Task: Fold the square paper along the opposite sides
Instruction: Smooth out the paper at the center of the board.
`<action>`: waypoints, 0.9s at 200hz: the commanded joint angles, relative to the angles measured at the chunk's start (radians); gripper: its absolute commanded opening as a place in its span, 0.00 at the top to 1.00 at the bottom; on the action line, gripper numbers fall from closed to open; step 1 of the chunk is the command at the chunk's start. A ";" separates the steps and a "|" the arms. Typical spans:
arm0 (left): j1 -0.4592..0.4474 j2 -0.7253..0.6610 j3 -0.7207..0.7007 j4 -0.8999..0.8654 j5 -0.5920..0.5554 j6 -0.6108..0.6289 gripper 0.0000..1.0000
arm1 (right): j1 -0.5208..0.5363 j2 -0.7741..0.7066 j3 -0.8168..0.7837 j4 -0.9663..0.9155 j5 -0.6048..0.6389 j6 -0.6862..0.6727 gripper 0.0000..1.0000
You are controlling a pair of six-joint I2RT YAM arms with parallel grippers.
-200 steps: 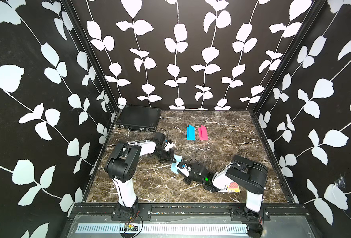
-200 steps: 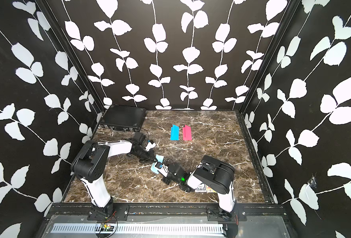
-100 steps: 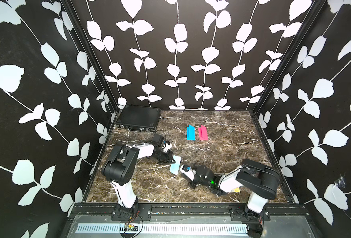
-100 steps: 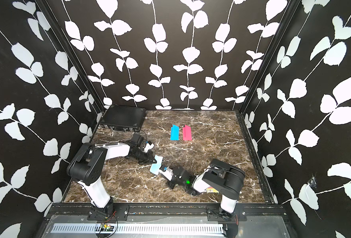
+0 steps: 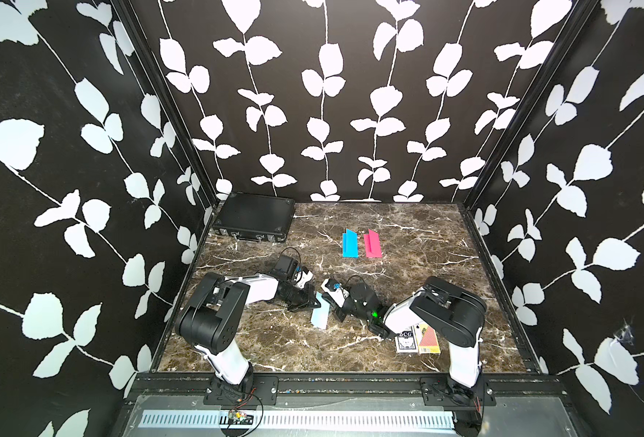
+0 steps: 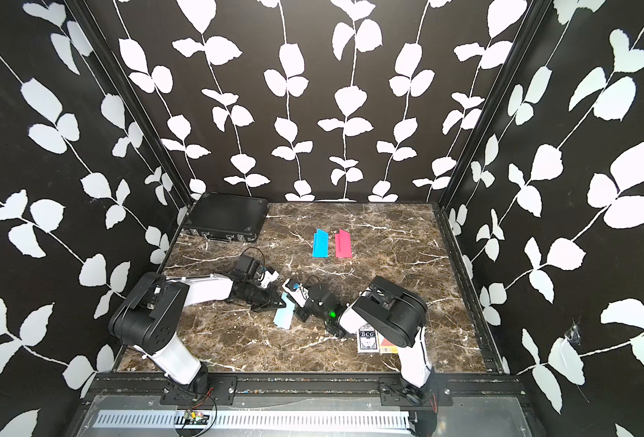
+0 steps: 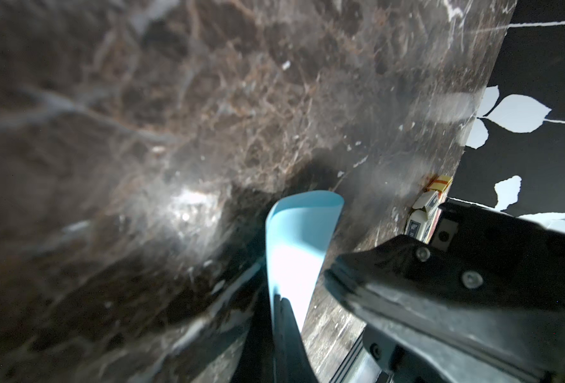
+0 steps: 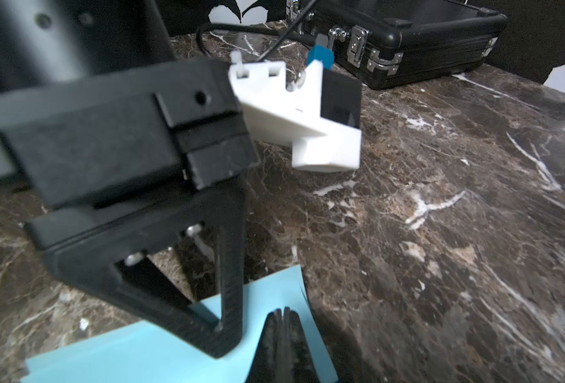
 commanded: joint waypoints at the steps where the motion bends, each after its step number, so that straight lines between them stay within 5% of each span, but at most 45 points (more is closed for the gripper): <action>1: -0.002 -0.051 -0.014 0.009 -0.024 -0.022 1.00 | 0.024 0.014 0.016 0.006 0.036 -0.030 1.00; 180: 0.006 -0.043 -0.051 0.018 -0.017 0.001 1.00 | -0.011 0.072 -0.028 -0.183 0.349 -0.003 1.00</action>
